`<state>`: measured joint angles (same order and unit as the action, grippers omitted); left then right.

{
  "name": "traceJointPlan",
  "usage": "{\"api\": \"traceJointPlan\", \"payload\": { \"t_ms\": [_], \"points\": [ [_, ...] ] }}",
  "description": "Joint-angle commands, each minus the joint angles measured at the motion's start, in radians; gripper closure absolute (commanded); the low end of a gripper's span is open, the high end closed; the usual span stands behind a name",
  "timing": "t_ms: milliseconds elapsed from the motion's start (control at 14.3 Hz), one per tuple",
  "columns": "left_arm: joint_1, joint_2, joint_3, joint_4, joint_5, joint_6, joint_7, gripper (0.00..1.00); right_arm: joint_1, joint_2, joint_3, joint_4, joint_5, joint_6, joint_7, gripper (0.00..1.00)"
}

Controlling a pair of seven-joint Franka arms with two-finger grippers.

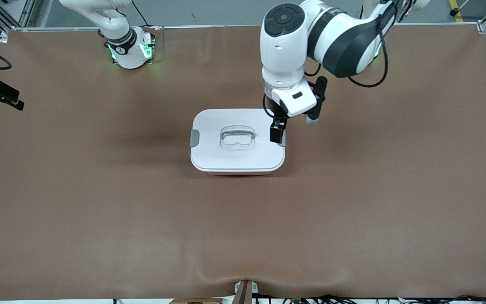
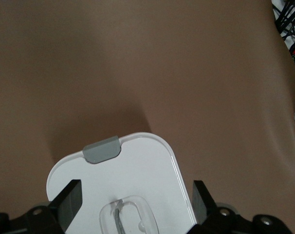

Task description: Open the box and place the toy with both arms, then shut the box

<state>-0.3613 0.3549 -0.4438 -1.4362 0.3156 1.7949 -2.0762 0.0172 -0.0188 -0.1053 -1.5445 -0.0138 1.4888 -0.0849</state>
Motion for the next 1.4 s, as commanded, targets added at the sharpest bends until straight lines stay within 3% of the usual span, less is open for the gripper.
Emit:
{"api": "traceJointPlan", "payload": {
  "t_ms": [0,1328],
  "points": [
    [0.057,-0.036,-0.009,-0.007,-0.038,-0.017,0.094,0.0,-0.009,-0.009,0.006,-0.006,0.015,-0.004,-0.001,0.0],
    [0.318,-0.037,-0.003,0.019,-0.081,-0.017,0.694,0.0,-0.01,-0.009,0.006,-0.008,0.015,-0.018,-0.001,0.0]
  ]
}}
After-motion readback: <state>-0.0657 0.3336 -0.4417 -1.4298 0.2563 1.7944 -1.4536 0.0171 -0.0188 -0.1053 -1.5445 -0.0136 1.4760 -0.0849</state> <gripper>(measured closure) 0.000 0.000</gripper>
